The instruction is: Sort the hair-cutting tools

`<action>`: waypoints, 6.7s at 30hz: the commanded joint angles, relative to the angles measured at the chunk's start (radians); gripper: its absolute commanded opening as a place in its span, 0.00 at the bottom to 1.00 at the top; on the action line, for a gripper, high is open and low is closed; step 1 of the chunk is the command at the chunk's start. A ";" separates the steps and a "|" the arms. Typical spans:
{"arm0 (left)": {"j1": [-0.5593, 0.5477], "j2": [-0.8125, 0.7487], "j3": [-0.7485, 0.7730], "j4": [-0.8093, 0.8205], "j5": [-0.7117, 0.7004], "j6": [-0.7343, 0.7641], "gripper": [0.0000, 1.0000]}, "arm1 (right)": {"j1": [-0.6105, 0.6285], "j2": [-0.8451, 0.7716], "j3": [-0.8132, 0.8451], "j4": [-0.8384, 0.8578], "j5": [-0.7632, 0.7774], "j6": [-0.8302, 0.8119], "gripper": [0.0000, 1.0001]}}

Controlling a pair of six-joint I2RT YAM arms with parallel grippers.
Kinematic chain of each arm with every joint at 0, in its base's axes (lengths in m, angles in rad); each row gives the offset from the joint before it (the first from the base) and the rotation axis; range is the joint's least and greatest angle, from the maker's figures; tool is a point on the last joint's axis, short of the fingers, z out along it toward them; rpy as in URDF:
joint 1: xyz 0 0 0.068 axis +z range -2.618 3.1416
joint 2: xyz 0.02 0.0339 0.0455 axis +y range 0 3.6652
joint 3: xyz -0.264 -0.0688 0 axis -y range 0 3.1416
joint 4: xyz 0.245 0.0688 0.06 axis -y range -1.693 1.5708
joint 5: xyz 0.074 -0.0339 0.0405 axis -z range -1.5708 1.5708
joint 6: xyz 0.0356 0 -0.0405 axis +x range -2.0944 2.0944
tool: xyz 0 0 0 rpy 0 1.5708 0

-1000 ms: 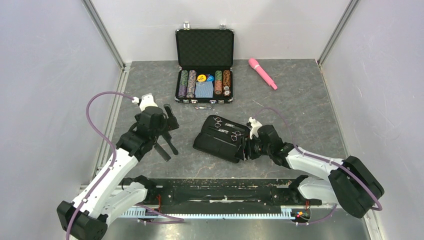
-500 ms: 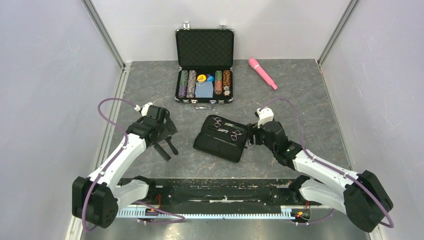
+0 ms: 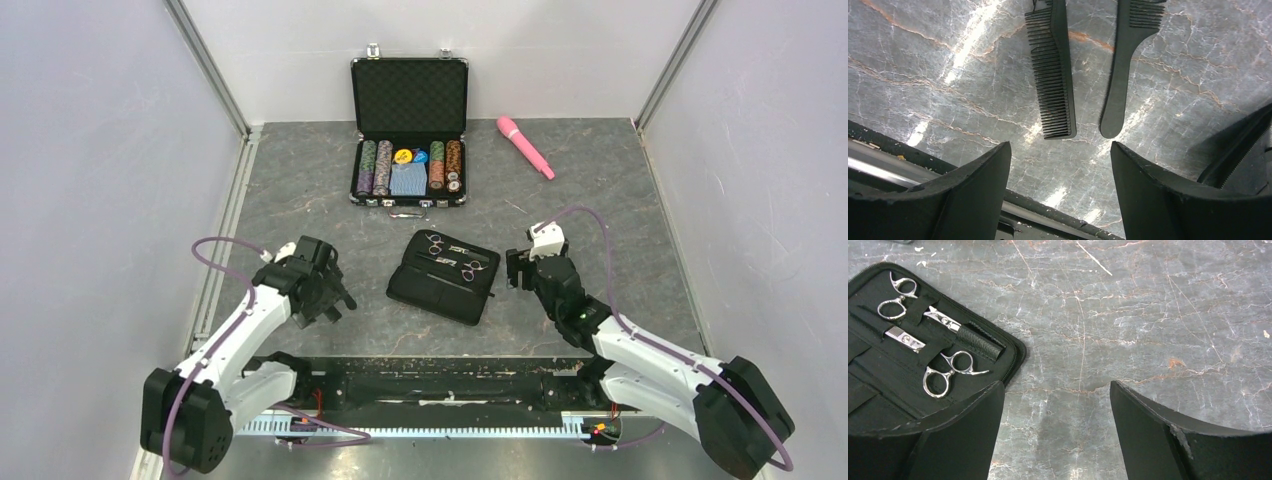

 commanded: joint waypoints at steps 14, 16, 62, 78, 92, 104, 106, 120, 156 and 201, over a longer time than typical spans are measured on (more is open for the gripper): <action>-0.026 0.184 0.005 0.062 0.029 -0.055 0.62 | 0.001 -0.018 -0.010 0.072 0.038 -0.007 0.81; -0.030 0.196 0.004 0.074 0.030 -0.056 0.61 | -0.001 -0.018 -0.012 0.072 0.039 -0.007 0.81; 0.017 0.252 -0.075 0.163 0.075 -0.096 0.46 | -0.001 -0.059 -0.027 0.073 0.069 -0.007 0.88; 0.048 0.257 -0.086 0.187 0.092 -0.073 0.49 | -0.001 -0.060 -0.028 0.075 0.065 -0.008 0.88; 0.051 0.244 -0.028 0.113 0.061 -0.048 0.31 | -0.002 -0.062 -0.028 0.074 0.061 -0.012 0.88; 0.049 0.108 0.121 -0.005 -0.011 0.021 0.24 | -0.002 -0.066 -0.029 0.088 0.027 -0.017 0.88; 0.049 0.098 0.130 -0.007 -0.003 0.029 0.24 | -0.001 -0.068 -0.026 0.091 0.016 -0.019 0.88; -0.242 0.077 0.221 0.108 -0.079 0.210 0.24 | -0.003 -0.045 0.029 0.111 -0.197 0.007 0.88; -0.778 0.048 0.178 0.524 0.012 0.666 0.26 | -0.181 0.226 0.452 0.023 -0.823 0.317 0.81; -0.789 0.019 0.129 0.578 0.004 0.683 0.28 | -0.254 0.215 0.379 0.188 -0.974 0.464 0.09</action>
